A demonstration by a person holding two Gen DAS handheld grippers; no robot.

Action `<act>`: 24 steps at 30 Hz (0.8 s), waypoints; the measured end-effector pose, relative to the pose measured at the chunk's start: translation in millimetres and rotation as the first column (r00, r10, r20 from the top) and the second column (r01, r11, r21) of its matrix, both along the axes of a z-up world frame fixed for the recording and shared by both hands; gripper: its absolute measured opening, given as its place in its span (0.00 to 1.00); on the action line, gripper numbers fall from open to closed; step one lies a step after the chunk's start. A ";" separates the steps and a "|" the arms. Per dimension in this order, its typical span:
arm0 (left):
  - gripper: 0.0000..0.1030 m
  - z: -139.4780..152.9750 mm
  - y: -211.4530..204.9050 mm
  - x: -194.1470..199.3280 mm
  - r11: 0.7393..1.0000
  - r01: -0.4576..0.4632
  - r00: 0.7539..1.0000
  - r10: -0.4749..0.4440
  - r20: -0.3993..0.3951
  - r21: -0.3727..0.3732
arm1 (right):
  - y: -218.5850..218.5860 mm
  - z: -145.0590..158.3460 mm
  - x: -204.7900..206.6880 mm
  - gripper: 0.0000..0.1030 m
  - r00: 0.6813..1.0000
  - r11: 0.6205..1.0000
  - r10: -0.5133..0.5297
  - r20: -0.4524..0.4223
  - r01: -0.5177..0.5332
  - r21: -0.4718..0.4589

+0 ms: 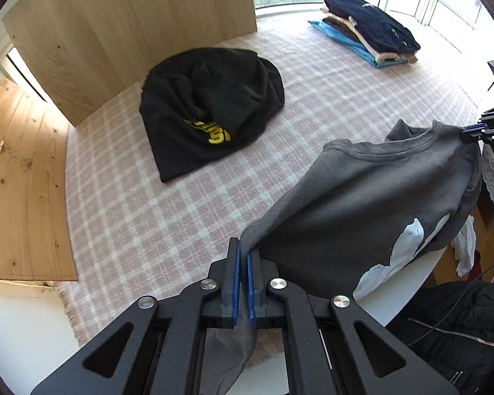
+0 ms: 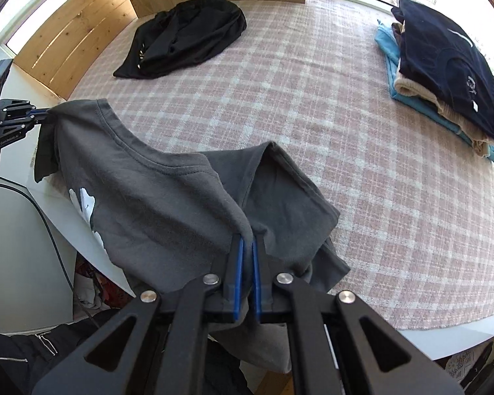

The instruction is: Fold clothes

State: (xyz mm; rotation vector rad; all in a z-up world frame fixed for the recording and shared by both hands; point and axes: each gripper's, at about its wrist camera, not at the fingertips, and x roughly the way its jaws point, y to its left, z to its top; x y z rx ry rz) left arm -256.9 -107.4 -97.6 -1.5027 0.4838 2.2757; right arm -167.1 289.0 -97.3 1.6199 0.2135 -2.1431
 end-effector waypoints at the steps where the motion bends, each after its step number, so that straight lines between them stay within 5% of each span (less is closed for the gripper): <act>1: 0.03 12.9 -1.5 -2.6 1.000 -0.014 0.999 0.014 -0.037 0.004 | -2.9 14.2 -1.5 0.05 0.999 1.000 -0.004 -0.035 0.004 -0.009; 7: 0.03 113.2 -13.6 -6.9 0.996 -0.087 0.951 0.087 -0.296 0.013 | -31.9 118.9 4.7 0.05 0.960 0.998 -0.020 -0.279 0.005 -0.057; 14: 0.03 239.7 -67.3 46.4 0.978 -0.172 0.809 0.209 -0.550 0.119 | -76.7 263.2 73.8 0.05 0.850 0.984 0.040 -0.525 -0.124 -0.126; 20: 0.03 295.4 -135.8 102.7 0.939 -0.302 0.689 0.334 -0.644 0.164 | -121.4 311.2 146.3 0.05 0.780 0.937 0.139 -0.610 -0.303 -0.174; 24: 0.03 329.8 -143.6 116.6 0.928 -0.344 0.642 0.343 -0.686 0.142 | -138.6 331.5 178.7 0.05 0.744 0.889 0.200 -0.638 -0.411 -0.201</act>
